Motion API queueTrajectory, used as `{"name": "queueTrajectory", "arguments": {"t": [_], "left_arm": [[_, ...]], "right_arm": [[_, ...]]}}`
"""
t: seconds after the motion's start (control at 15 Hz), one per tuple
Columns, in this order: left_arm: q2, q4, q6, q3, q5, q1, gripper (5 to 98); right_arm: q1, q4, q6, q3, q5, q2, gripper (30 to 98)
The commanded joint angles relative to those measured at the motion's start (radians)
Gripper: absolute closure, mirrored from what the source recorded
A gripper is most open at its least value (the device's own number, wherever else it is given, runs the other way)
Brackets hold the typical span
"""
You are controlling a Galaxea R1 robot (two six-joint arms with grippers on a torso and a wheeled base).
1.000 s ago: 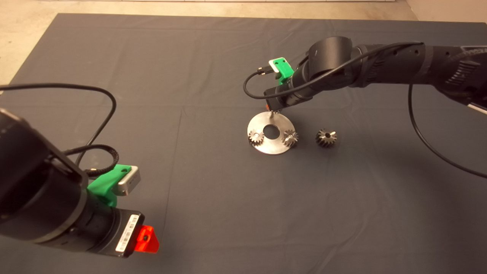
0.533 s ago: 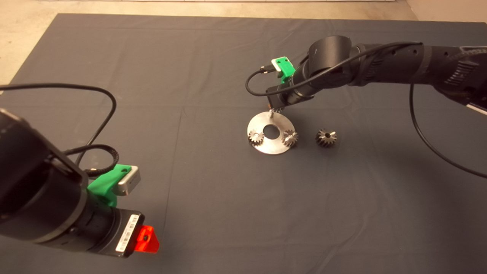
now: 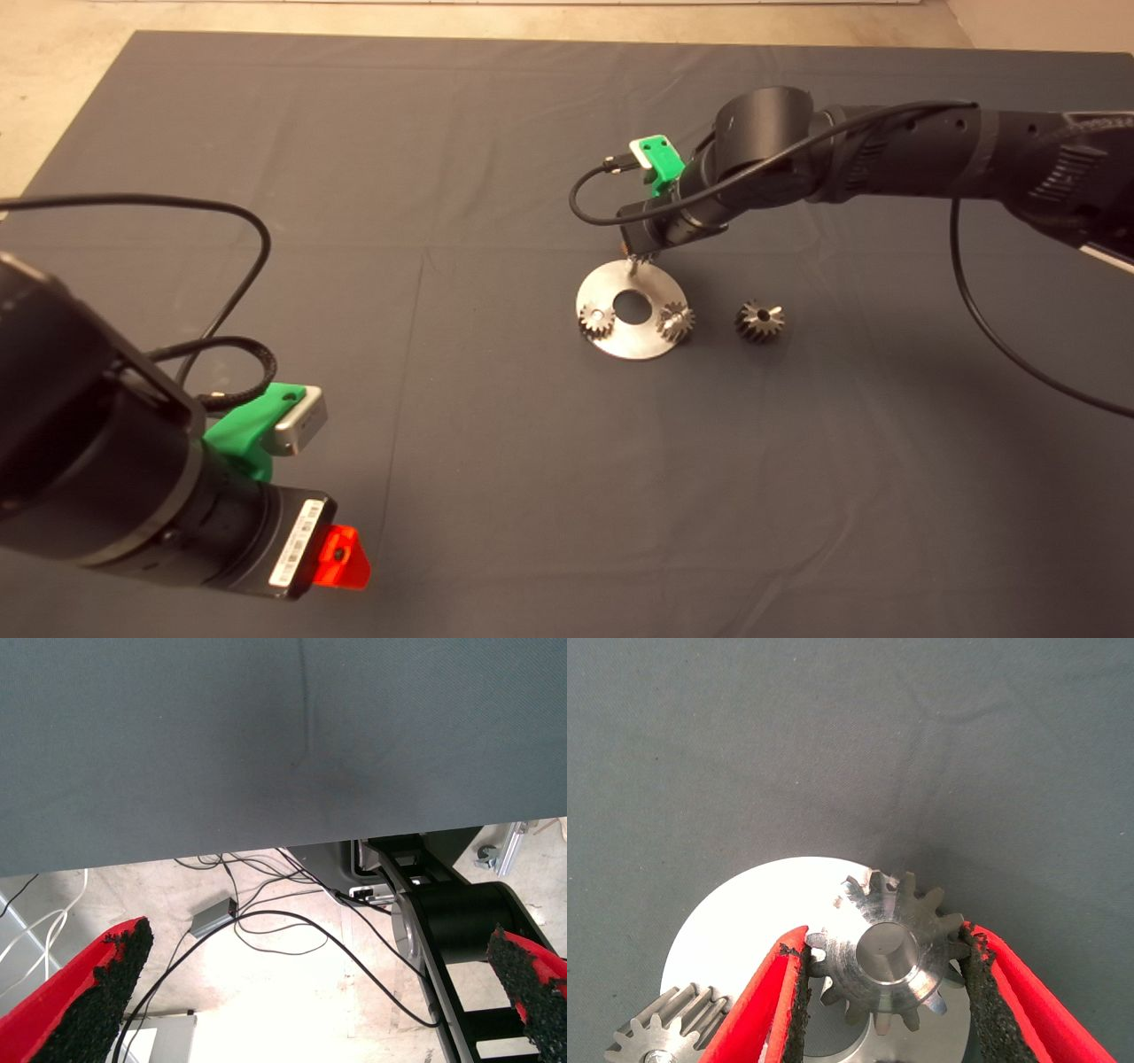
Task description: Remove an incorrectly installed larger gear and replace it with the correct smaller gear
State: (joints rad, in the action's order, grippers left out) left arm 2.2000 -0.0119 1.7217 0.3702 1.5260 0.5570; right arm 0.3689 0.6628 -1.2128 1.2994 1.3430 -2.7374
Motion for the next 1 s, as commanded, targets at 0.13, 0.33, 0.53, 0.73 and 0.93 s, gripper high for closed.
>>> {"name": "queueTrajectory", "arguments": {"t": [0.13,0.33,0.53,0.73,0.93], "left_arm": [[0.001,-0.014,0.006,-0.016,0.016,0.004,5.8],[0.001,-0.014,0.006,-0.016,0.016,0.004,5.8],[0.001,-0.014,0.007,-0.016,0.016,0.004,5.8],[0.001,-0.014,0.006,-0.016,0.016,0.004,5.8],[0.001,-0.014,0.007,-0.016,0.016,0.004,5.8]], "right_arm": [[0.025,0.008,-0.002,-0.002,-0.005,-0.009,87.1],[0.025,0.009,-0.002,0.004,-0.007,-0.012,87.1],[0.024,0.012,-0.002,0.006,-0.007,-0.018,87.1],[0.024,0.012,-0.002,0.009,-0.008,-0.018,87.1],[0.022,0.012,-0.002,0.013,-0.007,-0.018,87.1]]}}
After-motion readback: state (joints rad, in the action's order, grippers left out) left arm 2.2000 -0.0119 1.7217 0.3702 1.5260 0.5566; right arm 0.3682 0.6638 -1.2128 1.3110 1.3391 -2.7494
